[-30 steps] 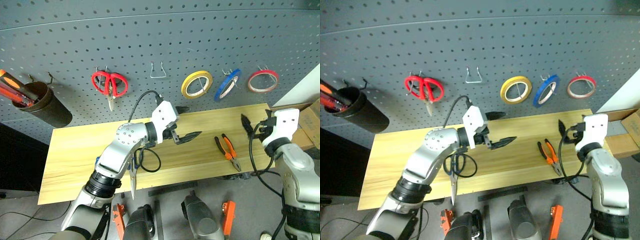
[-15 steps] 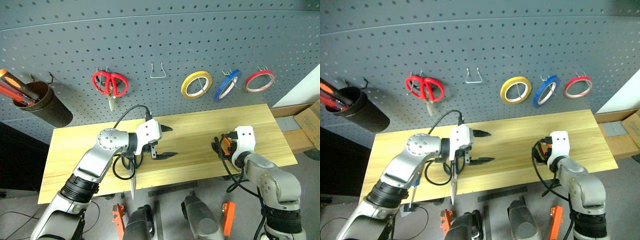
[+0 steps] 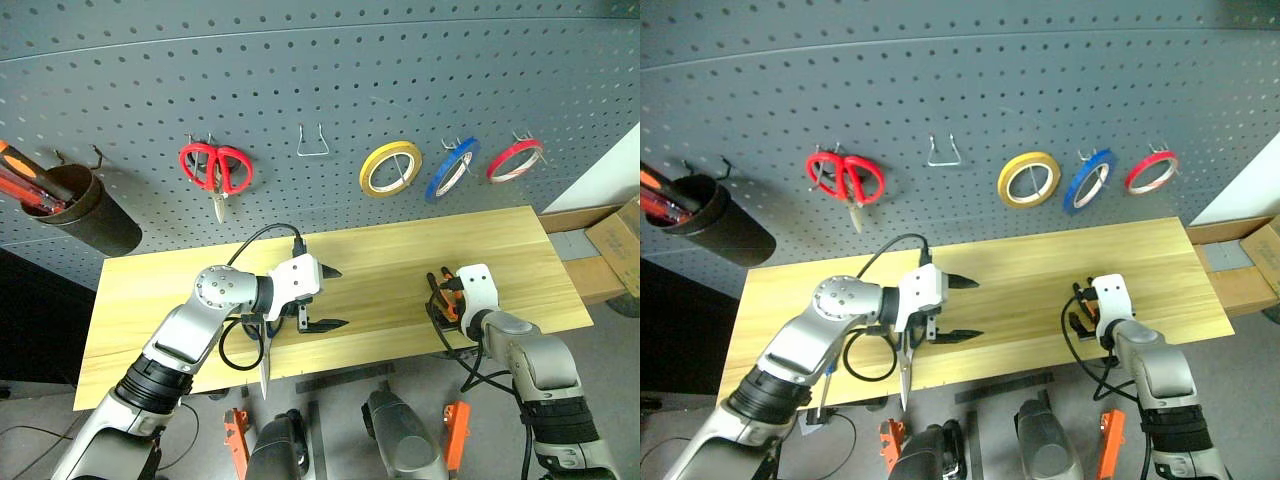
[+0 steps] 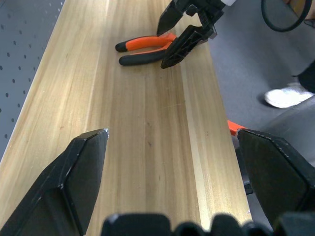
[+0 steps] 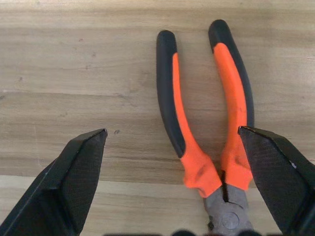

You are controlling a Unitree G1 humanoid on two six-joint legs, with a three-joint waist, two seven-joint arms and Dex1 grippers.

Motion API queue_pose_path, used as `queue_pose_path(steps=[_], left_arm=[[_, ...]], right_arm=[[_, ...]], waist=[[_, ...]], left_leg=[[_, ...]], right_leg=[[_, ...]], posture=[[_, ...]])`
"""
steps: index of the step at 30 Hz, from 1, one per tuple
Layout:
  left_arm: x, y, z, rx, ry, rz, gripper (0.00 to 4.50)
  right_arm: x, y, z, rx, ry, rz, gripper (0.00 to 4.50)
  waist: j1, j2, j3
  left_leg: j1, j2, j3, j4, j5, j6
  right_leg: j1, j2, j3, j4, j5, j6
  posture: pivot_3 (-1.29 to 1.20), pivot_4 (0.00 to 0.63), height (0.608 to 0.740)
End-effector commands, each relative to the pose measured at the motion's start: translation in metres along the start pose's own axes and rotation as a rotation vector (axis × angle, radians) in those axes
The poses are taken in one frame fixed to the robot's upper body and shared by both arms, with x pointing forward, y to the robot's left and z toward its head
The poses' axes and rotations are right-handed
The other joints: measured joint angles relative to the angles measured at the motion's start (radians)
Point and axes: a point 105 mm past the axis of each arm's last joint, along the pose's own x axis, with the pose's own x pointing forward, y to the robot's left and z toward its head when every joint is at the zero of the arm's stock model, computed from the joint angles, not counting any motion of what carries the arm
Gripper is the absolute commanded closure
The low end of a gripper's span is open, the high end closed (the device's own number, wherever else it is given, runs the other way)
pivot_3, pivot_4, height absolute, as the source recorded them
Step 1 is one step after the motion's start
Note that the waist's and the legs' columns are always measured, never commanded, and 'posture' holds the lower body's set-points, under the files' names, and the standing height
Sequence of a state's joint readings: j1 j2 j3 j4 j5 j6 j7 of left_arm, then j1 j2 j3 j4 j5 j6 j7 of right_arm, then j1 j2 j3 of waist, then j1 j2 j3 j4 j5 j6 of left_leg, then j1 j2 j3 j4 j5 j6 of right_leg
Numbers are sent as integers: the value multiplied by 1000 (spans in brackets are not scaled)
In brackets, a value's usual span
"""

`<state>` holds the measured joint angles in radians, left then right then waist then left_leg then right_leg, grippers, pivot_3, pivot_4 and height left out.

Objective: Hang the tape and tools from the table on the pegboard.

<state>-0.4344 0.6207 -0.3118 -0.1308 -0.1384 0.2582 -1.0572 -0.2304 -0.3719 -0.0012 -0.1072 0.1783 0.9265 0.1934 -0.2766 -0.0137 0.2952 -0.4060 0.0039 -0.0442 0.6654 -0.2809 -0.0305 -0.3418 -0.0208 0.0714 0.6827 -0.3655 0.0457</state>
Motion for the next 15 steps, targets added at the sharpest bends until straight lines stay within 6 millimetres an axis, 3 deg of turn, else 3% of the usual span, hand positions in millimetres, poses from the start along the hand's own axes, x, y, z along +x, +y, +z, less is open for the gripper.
queue_pose_path(steps=[1,15], left_arm=[[3,-3,11,36,-31,-6,0],[2,-7,10,30,-30,-2,0]], right_arm=[[4,-7,0,-14,1,-4,39],[19,-31,-7,-65,71,-16,39]], waist=[[0,0,0],[-1,0,0]], left_leg=[[0,0,0,0,0,0],[1,1,1,3,0,0]], right_leg=[[0,0,0,0,0,0],[0,0,0,6,0,0]], posture=[[-373,283,740],[-366,280,740]])
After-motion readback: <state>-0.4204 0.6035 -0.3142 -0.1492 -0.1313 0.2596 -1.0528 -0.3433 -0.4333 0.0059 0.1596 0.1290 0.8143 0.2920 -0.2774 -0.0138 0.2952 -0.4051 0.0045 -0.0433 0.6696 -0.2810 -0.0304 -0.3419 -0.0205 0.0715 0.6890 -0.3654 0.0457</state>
